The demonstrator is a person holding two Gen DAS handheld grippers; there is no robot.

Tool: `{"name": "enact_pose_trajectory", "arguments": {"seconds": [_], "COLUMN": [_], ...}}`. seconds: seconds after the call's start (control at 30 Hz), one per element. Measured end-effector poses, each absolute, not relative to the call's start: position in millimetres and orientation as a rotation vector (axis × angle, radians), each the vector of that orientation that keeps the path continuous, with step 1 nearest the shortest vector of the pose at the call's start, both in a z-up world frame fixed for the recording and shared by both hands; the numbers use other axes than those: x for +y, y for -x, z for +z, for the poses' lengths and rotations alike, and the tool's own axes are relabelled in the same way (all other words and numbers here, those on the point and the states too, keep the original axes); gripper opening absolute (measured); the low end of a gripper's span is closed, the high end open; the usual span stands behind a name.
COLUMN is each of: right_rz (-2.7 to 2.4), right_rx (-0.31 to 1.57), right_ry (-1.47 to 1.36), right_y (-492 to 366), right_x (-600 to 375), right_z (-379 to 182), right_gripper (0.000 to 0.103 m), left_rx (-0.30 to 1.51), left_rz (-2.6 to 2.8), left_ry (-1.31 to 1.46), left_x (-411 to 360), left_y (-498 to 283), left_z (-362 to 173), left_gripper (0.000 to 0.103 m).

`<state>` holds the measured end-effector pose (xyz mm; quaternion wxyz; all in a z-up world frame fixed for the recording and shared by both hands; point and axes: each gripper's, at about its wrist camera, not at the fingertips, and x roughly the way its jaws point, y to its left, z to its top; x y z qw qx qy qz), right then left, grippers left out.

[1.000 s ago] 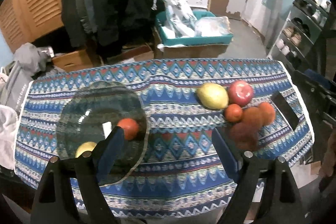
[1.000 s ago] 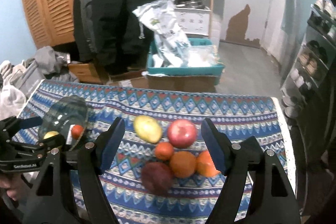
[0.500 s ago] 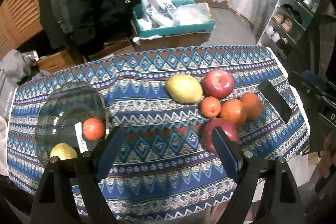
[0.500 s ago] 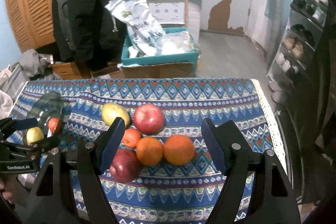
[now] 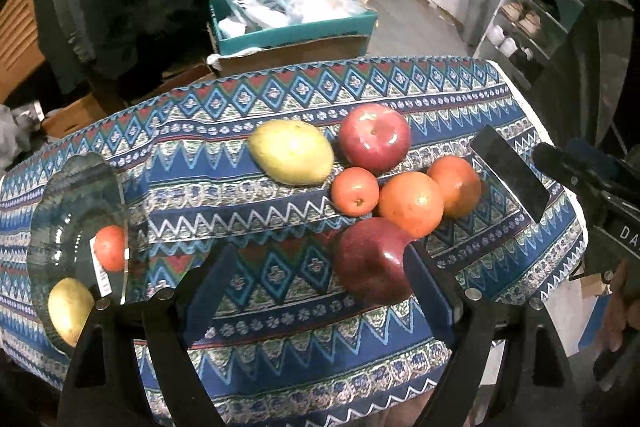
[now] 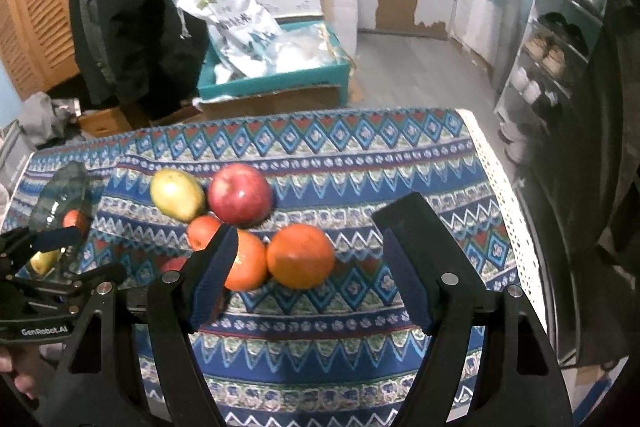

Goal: Organize fruits
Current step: 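Move the left tool onto a large red apple while the right tool approaches an orange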

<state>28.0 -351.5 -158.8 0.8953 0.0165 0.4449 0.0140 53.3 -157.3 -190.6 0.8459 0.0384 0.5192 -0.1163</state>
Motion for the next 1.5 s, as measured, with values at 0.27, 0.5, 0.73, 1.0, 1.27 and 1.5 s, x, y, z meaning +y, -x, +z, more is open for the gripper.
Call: {"name": "enact_pose_trajectory", "arguments": {"seconds": [0.27,0.5,0.73,1.0,1.27,1.5], "right_rz": [-0.002,0.01,0.045,0.092,0.122,0.155], "right_rx": [1.0,1.048,1.088,1.137,1.18,1.201], "right_ry": [-0.045,-0.056,-0.045,-0.057,-0.029,0.004], "right_y": [-33,-35,-35,-43,-51,-64], "right_x": [-363,-368,-365,-360,-355,-349], "right_z": [-192,-209,-223,-238,-256,-273], "right_gripper": [0.076,0.076,0.076,0.076,0.076,0.076], "left_rx": [1.137,1.194,1.237,1.296,1.327,1.288], "left_rz": [-0.282,-0.295,-0.328,-0.362,-0.408,-0.355], "left_ry": [-0.113,-0.112,-0.095,-0.081,-0.038,-0.103], "left_x": [-181,-191,-196,-204,-200,-194], "left_y": [-56,-64,-69,-72,-75,-73], "left_z": [-217,-238,-252,-270,-279,-275], "left_gripper": [0.086,0.087,0.087,0.087,0.075,0.075]}}
